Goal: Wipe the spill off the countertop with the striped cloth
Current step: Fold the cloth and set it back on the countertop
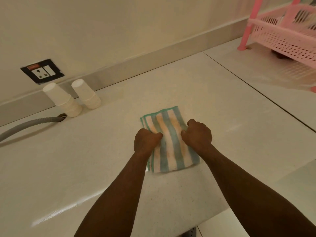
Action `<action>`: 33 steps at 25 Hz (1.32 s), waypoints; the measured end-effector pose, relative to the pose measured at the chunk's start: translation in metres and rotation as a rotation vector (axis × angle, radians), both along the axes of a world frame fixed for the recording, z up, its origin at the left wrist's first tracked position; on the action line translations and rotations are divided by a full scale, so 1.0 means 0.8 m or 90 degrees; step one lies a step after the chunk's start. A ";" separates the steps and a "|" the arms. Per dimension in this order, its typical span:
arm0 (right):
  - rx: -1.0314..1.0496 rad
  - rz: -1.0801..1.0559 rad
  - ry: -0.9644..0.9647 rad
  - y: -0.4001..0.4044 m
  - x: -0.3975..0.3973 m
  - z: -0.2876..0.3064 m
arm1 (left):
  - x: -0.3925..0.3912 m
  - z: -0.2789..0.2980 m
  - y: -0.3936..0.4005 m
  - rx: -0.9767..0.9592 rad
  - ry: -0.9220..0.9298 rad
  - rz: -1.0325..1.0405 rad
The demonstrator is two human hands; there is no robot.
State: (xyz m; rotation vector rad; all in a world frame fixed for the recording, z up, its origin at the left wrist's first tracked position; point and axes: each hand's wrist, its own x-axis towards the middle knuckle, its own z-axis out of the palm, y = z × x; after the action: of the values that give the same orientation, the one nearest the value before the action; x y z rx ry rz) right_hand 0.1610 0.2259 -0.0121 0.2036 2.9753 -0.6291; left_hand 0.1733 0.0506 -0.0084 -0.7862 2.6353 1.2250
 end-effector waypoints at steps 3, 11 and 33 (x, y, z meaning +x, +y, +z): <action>-0.021 0.003 -0.048 0.003 -0.003 -0.001 | -0.002 0.001 -0.005 0.054 -0.014 -0.001; -0.075 0.004 -0.100 0.003 -0.013 0.005 | -0.002 0.017 0.004 0.013 -0.046 -0.042; -0.233 0.224 0.011 0.006 -0.085 0.057 | -0.049 0.068 -0.053 -0.153 0.114 -0.213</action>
State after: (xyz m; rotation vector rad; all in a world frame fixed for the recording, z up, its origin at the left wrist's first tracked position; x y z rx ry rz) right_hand 0.0931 0.2311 0.0339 -0.3445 2.7388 -1.0983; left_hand 0.1343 0.0083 0.0458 -0.2517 2.9391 0.9418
